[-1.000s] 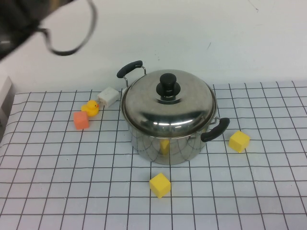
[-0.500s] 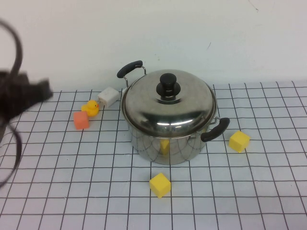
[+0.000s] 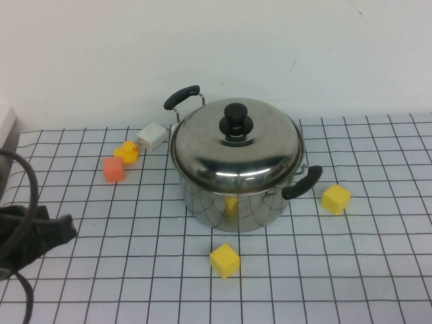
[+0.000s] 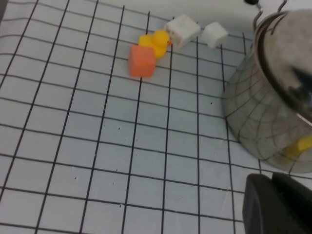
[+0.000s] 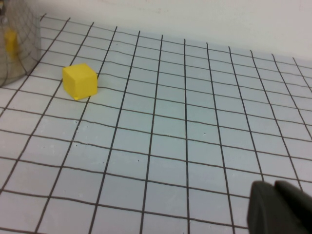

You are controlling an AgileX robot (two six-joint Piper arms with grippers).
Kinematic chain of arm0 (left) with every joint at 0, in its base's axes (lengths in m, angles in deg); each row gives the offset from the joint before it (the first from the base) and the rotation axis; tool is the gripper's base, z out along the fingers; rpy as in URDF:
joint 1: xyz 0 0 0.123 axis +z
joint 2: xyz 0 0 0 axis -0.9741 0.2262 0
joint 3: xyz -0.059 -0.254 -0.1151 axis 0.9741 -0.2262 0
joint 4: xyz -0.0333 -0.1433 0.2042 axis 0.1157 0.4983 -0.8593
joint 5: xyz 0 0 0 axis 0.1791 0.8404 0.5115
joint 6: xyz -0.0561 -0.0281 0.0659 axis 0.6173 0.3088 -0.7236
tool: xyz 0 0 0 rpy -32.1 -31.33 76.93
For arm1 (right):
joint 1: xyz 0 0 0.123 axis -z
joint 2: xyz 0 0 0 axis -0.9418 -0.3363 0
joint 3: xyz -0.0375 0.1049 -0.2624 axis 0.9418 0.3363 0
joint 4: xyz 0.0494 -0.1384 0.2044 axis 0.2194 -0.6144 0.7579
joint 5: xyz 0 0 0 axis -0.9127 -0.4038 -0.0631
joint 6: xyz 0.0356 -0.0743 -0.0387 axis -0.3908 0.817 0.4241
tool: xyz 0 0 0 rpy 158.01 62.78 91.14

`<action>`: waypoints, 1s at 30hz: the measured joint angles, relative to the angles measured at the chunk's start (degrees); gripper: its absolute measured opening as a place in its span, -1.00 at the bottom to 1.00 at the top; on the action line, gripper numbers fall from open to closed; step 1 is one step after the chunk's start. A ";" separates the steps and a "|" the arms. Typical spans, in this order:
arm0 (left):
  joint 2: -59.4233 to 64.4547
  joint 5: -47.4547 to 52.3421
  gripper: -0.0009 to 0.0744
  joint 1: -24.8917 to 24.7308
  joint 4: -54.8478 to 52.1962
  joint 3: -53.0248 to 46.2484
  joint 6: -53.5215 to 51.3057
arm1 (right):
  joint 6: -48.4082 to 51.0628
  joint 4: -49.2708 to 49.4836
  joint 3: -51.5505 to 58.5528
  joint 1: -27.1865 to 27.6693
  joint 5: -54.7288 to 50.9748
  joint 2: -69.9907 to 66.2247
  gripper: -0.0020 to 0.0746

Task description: Cover the pot

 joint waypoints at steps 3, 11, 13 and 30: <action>0.00 0.00 -0.98 0.00 0.00 -1.03 0.00 | 0.00 0.00 0.00 0.00 0.00 0.00 -0.92; -2.74 3.81 -0.98 1.26 5.97 -3.03 -6.73 | 0.00 0.00 0.00 0.00 0.00 0.00 -0.92; -5.69 4.55 -0.98 3.02 9.51 -3.17 -10.76 | 0.00 0.00 0.00 0.00 0.00 0.00 -0.92; -42.90 -12.43 -0.98 33.77 43.85 -25.99 -54.53 | 0.00 0.00 0.00 0.00 0.00 0.00 -0.92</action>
